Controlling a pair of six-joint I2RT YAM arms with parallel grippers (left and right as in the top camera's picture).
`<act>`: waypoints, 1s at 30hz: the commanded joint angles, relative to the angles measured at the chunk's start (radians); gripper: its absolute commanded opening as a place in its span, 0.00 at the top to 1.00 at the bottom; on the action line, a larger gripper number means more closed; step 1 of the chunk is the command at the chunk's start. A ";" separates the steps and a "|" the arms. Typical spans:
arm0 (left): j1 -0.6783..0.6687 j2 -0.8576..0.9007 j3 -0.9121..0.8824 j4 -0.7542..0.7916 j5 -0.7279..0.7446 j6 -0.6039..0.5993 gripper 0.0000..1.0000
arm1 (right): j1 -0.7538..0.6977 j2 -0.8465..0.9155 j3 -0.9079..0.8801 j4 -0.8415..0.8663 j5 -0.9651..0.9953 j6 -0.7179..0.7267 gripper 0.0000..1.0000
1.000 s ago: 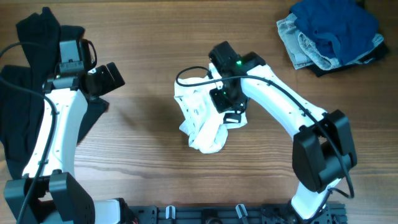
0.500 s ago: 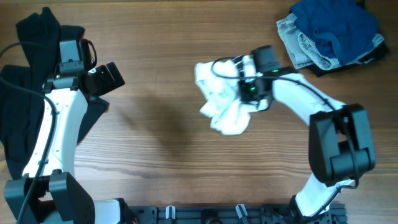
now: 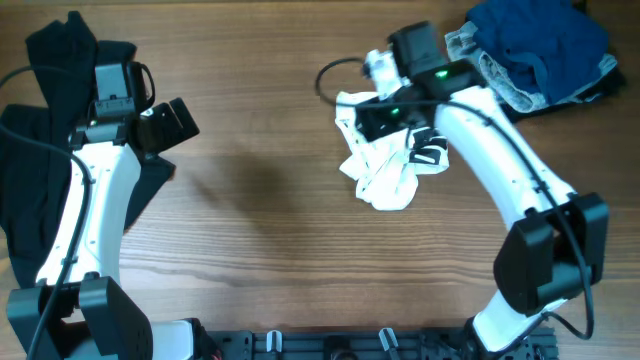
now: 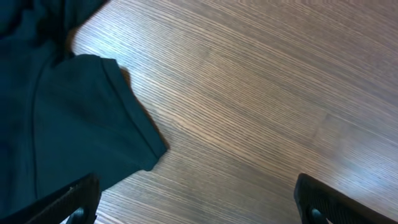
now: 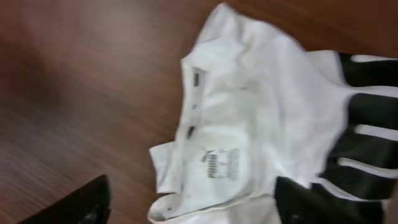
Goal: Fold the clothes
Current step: 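Carry the T-shirt with the right gripper to the top-right clothes stack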
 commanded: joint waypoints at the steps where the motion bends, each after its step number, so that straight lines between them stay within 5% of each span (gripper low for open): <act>1: 0.031 0.008 0.004 0.004 -0.031 -0.005 0.00 | 0.072 0.045 -0.070 0.024 0.028 0.009 0.00; 18: 0.053 0.008 0.004 -0.003 -0.031 -0.005 0.00 | 0.119 0.324 -0.125 0.140 0.245 0.008 0.01; 19: 0.053 0.008 0.004 -0.003 -0.031 -0.005 0.00 | 0.119 0.328 -0.125 0.139 0.272 0.015 0.04; 20: 0.053 0.008 0.004 -0.004 -0.031 -0.005 0.00 | 0.118 0.331 -0.125 0.139 0.292 0.024 0.18; 22: 0.053 0.008 0.004 -0.004 -0.031 -0.005 0.00 | 0.110 0.331 -0.125 0.146 0.374 0.098 0.91; 30: 0.053 0.008 0.004 -0.007 -0.031 -0.005 0.00 | 0.048 0.327 -0.079 0.175 0.437 0.194 0.96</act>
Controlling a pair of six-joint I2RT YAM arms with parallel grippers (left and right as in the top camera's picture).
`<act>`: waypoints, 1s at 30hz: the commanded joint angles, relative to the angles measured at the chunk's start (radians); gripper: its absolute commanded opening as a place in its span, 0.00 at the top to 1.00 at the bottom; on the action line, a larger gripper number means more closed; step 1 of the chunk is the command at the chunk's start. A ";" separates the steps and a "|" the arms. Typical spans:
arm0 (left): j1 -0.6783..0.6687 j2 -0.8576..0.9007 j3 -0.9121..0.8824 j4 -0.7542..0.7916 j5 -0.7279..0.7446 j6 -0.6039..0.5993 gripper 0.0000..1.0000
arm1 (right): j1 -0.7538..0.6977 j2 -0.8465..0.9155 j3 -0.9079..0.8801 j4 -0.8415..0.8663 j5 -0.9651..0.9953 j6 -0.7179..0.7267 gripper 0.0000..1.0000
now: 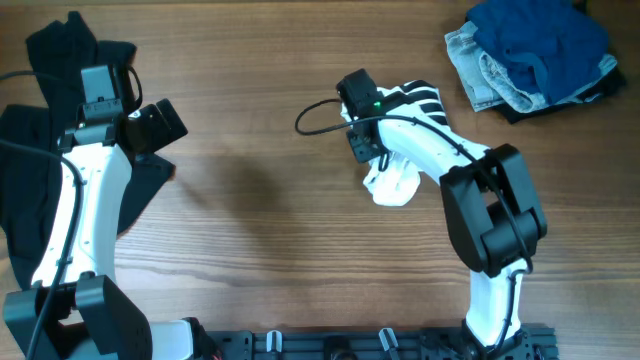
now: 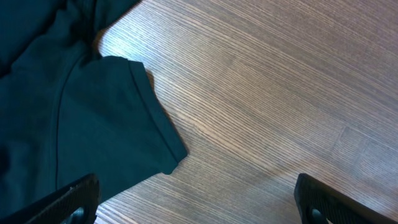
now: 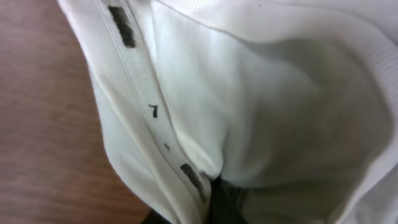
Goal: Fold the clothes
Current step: 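Carry the T-shirt with the right gripper to the top-right clothes stack, then place the T-shirt on the stack and open the right gripper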
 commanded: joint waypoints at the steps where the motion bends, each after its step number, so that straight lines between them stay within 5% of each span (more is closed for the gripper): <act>1: 0.004 0.008 0.004 -0.005 -0.017 -0.005 0.00 | -0.056 0.059 0.053 -0.046 -0.004 0.043 0.96; 9: 0.004 0.008 0.004 -0.008 -0.017 -0.005 0.00 | -0.108 -0.207 0.324 -0.175 -0.082 -0.038 0.96; 18: 0.004 0.008 0.004 -0.008 -0.016 -0.005 0.00 | -0.269 -0.376 0.348 -0.089 -0.077 -0.121 0.96; 30: 0.004 0.008 0.004 -0.007 -0.016 -0.013 0.00 | -0.589 -0.325 0.378 0.404 0.170 -0.625 0.96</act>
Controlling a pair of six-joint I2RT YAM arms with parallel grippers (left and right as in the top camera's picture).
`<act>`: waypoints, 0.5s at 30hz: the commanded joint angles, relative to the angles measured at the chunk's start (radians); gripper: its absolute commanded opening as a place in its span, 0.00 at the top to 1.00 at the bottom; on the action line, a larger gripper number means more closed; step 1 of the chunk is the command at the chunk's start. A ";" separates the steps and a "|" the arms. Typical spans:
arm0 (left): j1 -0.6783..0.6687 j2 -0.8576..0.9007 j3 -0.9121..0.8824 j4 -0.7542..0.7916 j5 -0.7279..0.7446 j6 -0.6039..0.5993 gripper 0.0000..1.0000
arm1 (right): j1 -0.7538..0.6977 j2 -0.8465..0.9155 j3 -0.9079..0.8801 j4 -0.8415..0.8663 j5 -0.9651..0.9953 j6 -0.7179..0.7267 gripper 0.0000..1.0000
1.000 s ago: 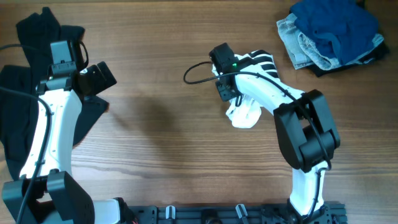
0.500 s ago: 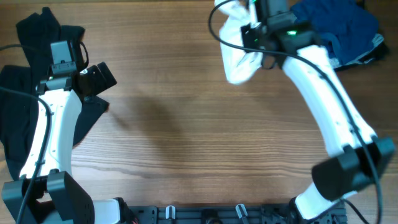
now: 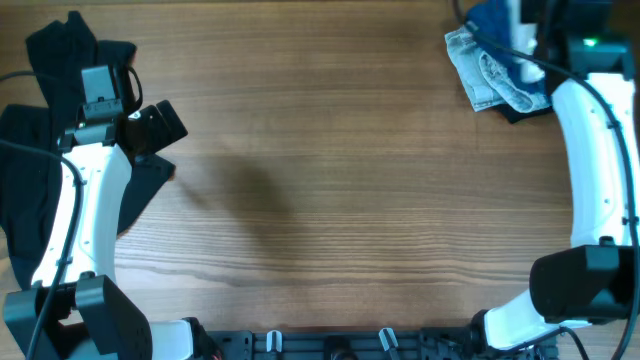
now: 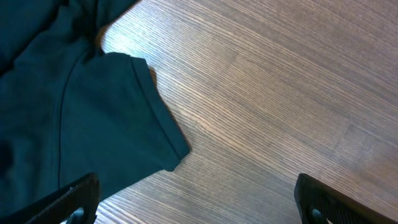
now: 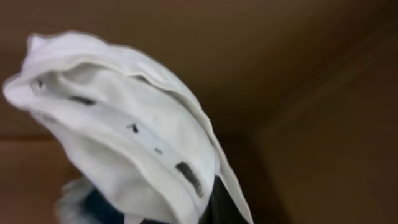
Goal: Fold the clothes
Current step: 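Place the T-shirt on the stack and open the right gripper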
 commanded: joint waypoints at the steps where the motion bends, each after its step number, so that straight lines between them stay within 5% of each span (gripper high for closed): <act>1: 0.004 0.008 0.004 0.003 -0.010 -0.012 0.00 | -0.081 0.050 0.032 0.141 0.063 -0.250 0.96; 10: 0.004 0.008 0.004 0.039 -0.009 -0.013 0.00 | -0.222 0.344 0.032 0.447 -0.074 -0.544 0.96; 15: 0.004 0.008 0.004 0.045 -0.009 -0.013 0.00 | -0.205 0.447 0.032 0.365 -0.154 -0.513 0.96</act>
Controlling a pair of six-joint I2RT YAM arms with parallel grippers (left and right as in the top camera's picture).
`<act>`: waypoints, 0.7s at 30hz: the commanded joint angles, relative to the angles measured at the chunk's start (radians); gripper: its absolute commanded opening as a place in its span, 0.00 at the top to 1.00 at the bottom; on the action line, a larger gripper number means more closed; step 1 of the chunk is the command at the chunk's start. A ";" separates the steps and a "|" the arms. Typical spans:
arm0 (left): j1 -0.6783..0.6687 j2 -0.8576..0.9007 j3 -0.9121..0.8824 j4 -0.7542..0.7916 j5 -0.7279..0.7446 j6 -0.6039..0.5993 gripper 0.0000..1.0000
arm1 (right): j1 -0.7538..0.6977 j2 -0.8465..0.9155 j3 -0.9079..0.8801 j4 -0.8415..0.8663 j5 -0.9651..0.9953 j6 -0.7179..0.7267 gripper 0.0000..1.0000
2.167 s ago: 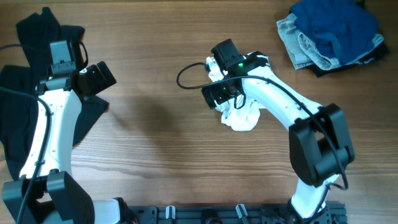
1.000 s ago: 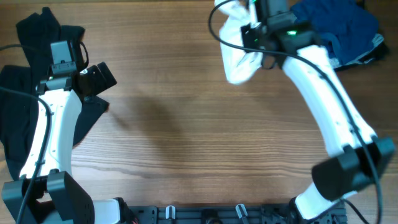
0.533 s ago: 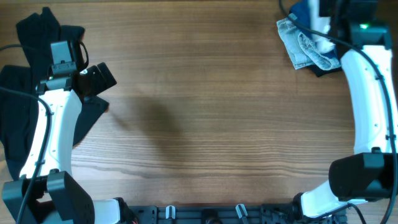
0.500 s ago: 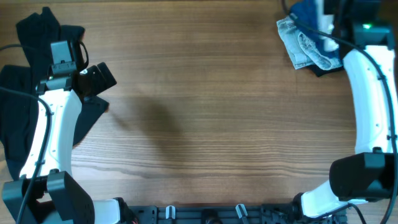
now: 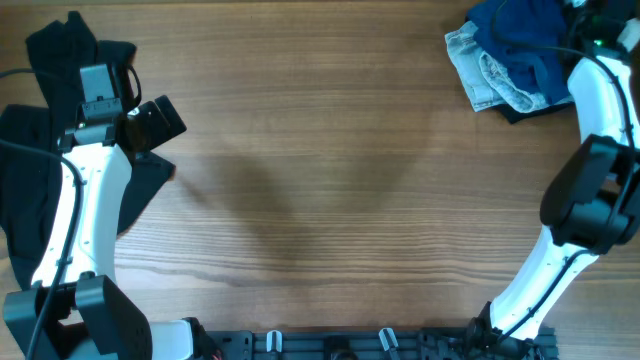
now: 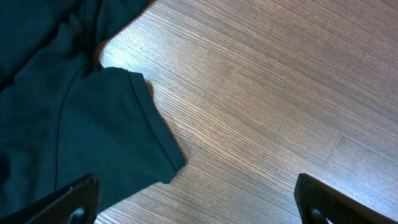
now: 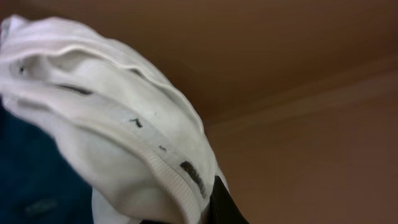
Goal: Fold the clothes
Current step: 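Place the T-shirt on the stack and open the right gripper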
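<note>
A white garment with a ribbed collar (image 7: 118, 124) fills the right wrist view, and my right gripper (image 7: 199, 211) is shut on it, one dark finger showing beneath the cloth. In the overhead view this gripper (image 5: 605, 22) sits at the far right corner above the clothes pile, and the white garment itself is hidden there. A dark teal shirt (image 6: 56, 118) lies spread at the table's left (image 5: 30, 180). My left gripper (image 6: 196, 208) hovers open beside its sleeve, holding nothing, over bare wood (image 5: 160, 118).
A pile of blue cloth (image 5: 530, 35) and grey denim (image 5: 490, 70) lies at the back right corner. Blue fabric (image 7: 25, 180) shows under the white garment in the right wrist view. The wooden table (image 5: 320, 180) stretches between both arms.
My right arm has swung further into the far right corner with the white garment still held, and blue cloth now shows beneath it. The left gripper has barely shifted.
My right gripper was open above the crumpled white garment in the middle of the table. Then it was shut on the garment there. Then the garment was gone from the middle and held up at the back right, and now it hangs over the clothes pile.
</note>
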 commanded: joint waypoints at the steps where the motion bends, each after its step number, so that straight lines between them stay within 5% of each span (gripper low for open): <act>1: 0.004 0.008 0.004 0.003 -0.009 -0.013 0.00 | 0.027 0.017 0.016 -0.108 -0.117 0.026 0.96; 4: 0.004 0.008 0.004 0.003 -0.009 -0.013 0.00 | 0.074 0.017 0.016 -0.319 -0.247 0.086 0.91; 5: 0.004 0.008 0.004 0.003 -0.009 -0.013 0.00 | 0.086 0.017 0.016 -0.378 -0.274 0.134 0.75; 7: 0.004 0.008 0.004 0.003 -0.009 -0.012 0.00 | 0.105 0.017 0.016 -0.479 -0.354 0.255 0.67; 9: 0.004 0.008 0.004 0.004 -0.009 -0.012 0.00 | 0.112 0.012 0.016 -0.536 -0.481 0.315 0.39; 11: 0.004 0.008 0.004 0.003 -0.009 -0.012 0.00 | 0.113 -0.013 0.016 -0.552 -0.531 0.387 0.26; 21: 0.004 0.008 0.004 0.003 -0.009 -0.013 0.00 | 0.085 -0.264 0.017 -0.350 -0.493 0.457 0.14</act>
